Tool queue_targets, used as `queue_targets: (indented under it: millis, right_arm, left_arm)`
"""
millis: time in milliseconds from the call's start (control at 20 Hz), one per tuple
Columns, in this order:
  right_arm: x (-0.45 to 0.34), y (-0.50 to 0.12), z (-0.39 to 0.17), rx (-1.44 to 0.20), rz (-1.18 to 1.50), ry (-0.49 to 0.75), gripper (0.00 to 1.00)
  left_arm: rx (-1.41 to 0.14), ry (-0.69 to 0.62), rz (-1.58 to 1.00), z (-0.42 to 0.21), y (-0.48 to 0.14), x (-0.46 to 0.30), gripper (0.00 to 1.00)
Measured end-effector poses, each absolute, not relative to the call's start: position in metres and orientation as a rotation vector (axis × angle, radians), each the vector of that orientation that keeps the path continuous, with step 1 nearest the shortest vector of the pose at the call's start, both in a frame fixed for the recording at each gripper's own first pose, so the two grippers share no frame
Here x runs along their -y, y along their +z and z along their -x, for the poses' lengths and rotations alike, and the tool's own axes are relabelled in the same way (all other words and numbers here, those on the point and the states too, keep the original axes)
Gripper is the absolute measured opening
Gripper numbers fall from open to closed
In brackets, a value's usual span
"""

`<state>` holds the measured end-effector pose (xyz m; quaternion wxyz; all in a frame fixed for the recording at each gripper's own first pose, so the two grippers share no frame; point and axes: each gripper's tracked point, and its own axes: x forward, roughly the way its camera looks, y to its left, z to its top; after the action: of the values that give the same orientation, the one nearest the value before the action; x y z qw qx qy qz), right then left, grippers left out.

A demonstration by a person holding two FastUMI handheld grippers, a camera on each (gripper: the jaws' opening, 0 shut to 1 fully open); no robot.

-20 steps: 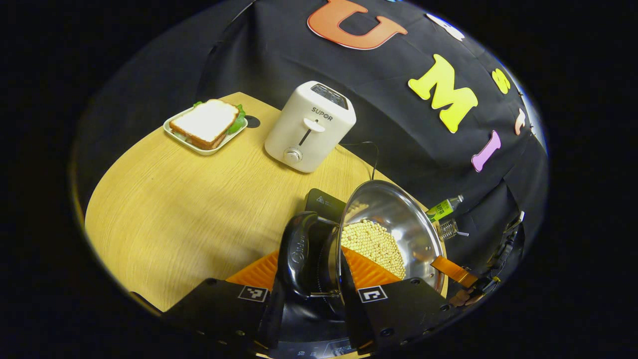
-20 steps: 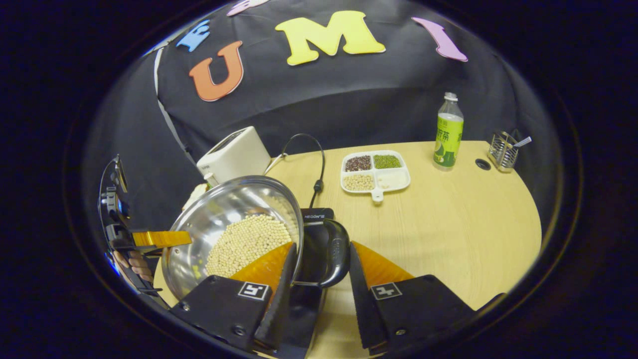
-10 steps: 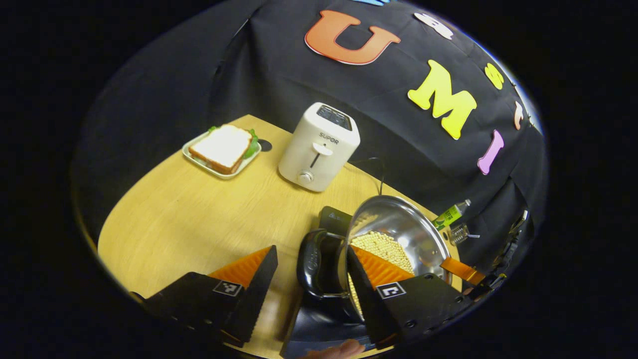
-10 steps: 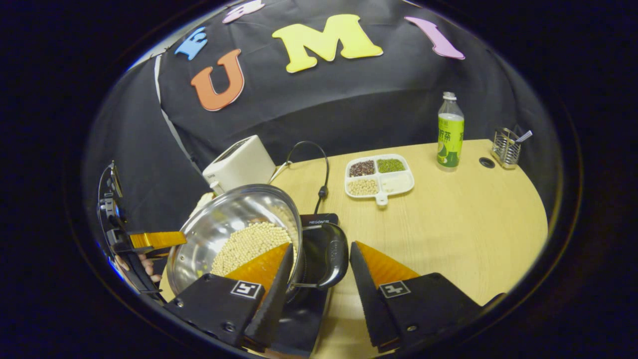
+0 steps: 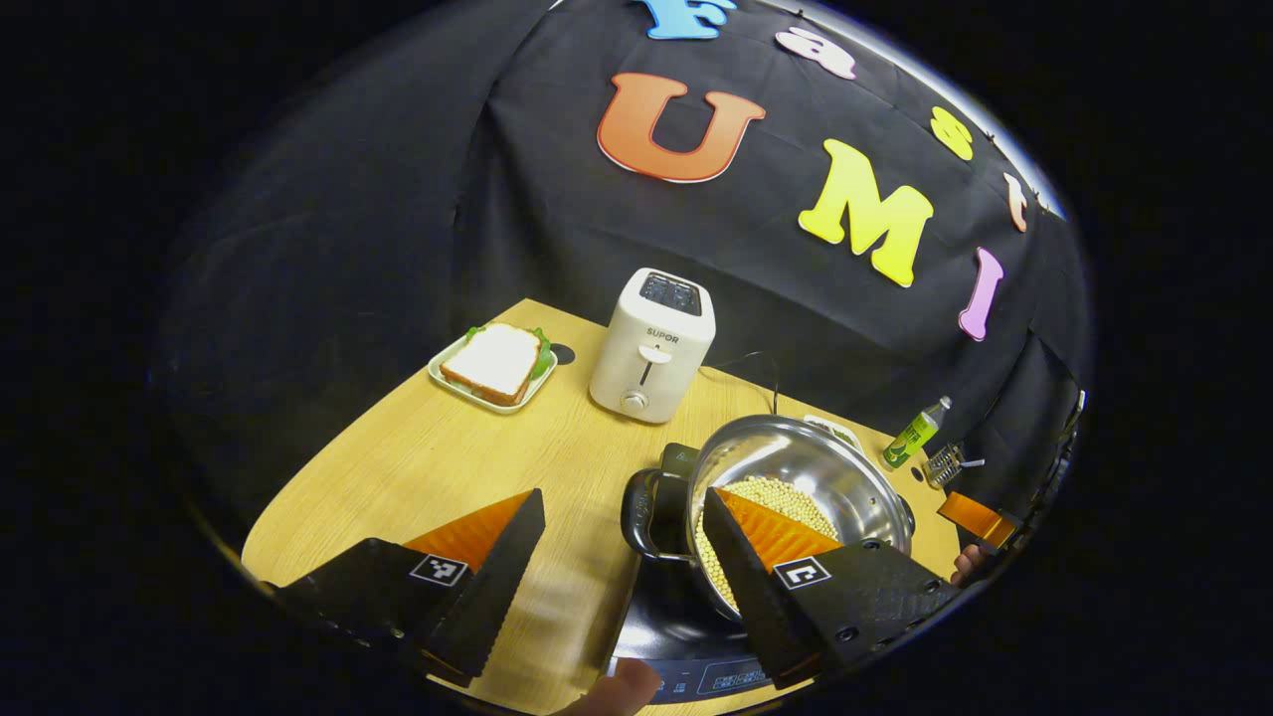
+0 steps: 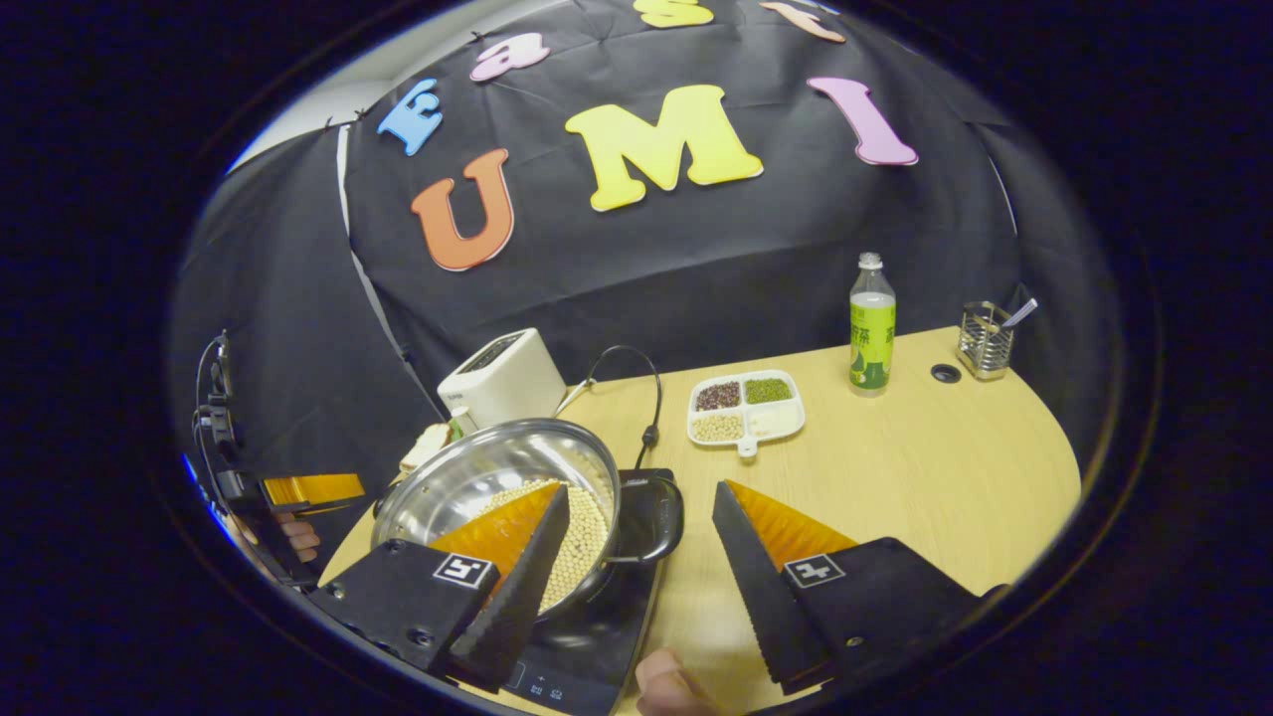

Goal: First push the handle of the pot to place it horizontally, then grasp the pot with both hands and set it on the induction cooktop.

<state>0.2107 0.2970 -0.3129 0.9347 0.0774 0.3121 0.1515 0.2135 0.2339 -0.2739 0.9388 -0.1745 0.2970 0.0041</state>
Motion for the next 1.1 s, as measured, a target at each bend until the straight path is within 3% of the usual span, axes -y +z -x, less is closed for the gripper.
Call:
queue_targets:
  millis: [400, 650, 1000, 1050, 1100]
  right_arm:
    - [-0.245, -0.239, -0.161, -0.450, -0.103, 0.270, 0.92]
    - [-0.193, -0.177, -0.122, -0.295, -0.074, 0.203, 0.98]
    - [-0.124, -0.094, -0.052, -0.151, -0.082, 0.130, 0.96]
    - [-0.116, -0.085, -0.042, -0.137, -0.070, 0.121, 0.99]
    - [-0.110, -0.076, -0.034, -0.120, -0.055, 0.119, 0.96]
  left_arm:
    - [-0.435, 0.015, 0.243, -0.170, -0.200, -0.202, 0.95]
    - [-0.326, 0.033, 0.194, -0.133, -0.155, -0.172, 0.96]
    - [-0.133, -0.031, 0.209, -0.070, -0.058, -0.119, 0.95]
    - [-0.113, -0.055, 0.212, -0.060, -0.049, -0.110, 0.85]
    - [-0.086, -0.070, 0.203, -0.053, -0.039, -0.102, 0.95]
